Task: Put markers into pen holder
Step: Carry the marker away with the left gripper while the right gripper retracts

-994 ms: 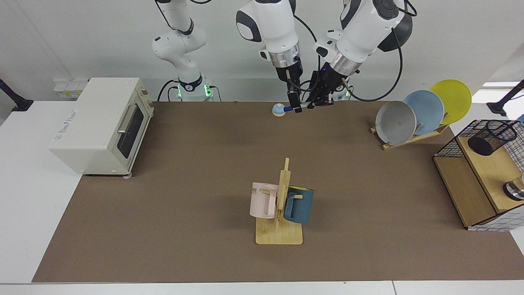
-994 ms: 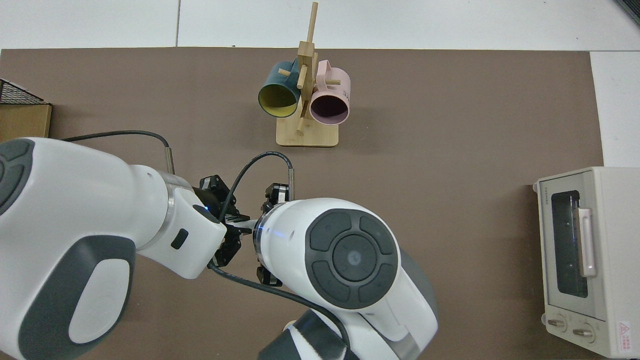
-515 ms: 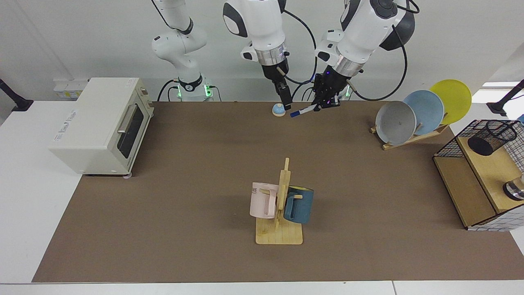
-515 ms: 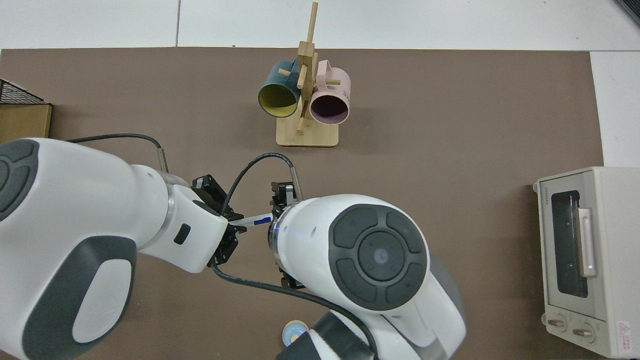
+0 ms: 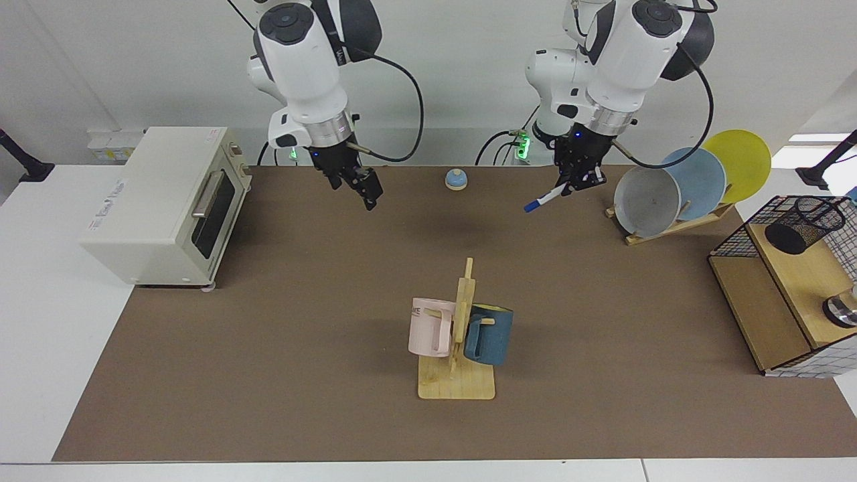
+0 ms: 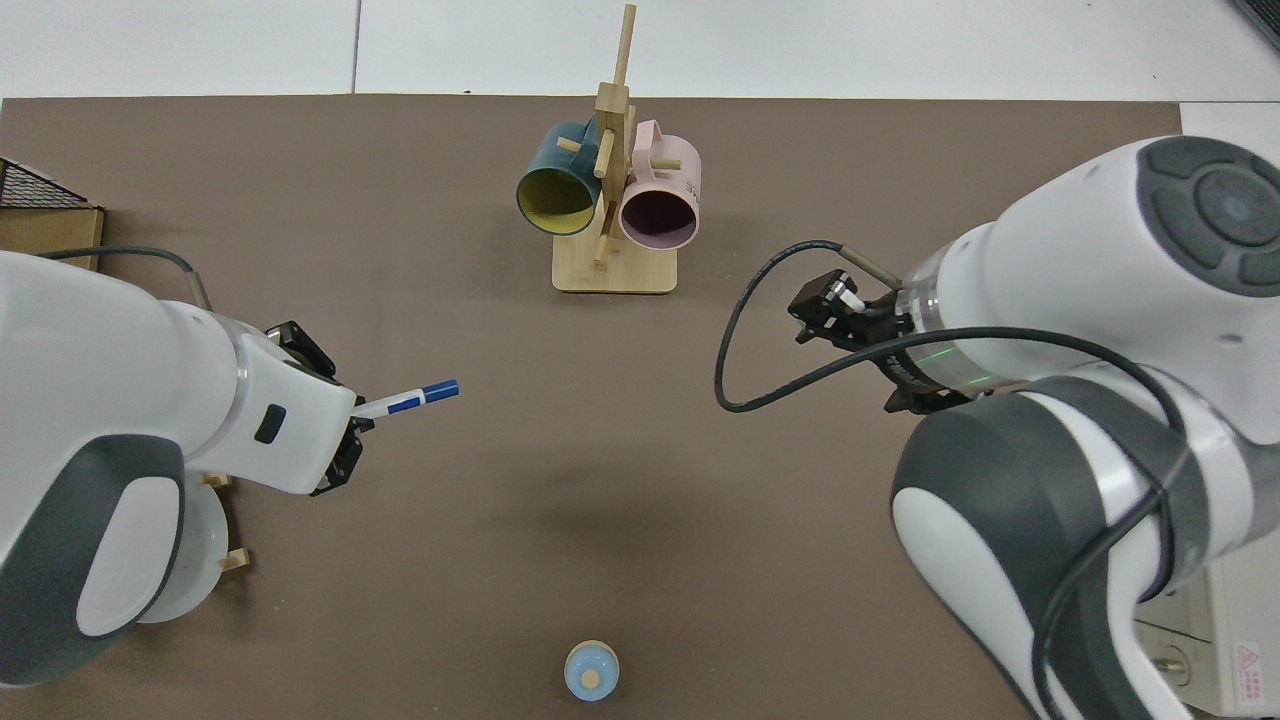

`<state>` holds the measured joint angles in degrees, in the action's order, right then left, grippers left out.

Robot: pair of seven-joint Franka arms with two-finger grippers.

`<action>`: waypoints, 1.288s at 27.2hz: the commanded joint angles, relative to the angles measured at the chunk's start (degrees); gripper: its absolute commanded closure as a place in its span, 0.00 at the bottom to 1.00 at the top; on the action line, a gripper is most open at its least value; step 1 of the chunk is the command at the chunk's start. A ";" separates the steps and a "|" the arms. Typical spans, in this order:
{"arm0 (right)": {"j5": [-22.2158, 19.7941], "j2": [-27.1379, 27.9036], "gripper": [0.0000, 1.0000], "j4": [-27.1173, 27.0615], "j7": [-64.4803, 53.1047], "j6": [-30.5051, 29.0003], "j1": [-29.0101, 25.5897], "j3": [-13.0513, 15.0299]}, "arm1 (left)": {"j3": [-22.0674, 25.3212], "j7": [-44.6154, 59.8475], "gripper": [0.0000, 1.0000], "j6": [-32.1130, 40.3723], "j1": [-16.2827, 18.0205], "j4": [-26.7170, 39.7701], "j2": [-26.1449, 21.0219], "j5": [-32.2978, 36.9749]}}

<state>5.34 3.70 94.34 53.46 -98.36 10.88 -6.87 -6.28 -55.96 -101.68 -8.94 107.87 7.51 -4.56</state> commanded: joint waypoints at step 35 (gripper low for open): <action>-4.81 -7.48 0.00 0.50 -43.34 11.26 -9.56 -0.60 | 0.30 -26.81 1.00 -3.17 22.29 -18.92 -6.98 51.67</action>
<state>1.05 -3.49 94.52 14.22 -88.73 2.67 -6.92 -5.50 -76.22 -102.94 9.89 94.87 5.40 44.78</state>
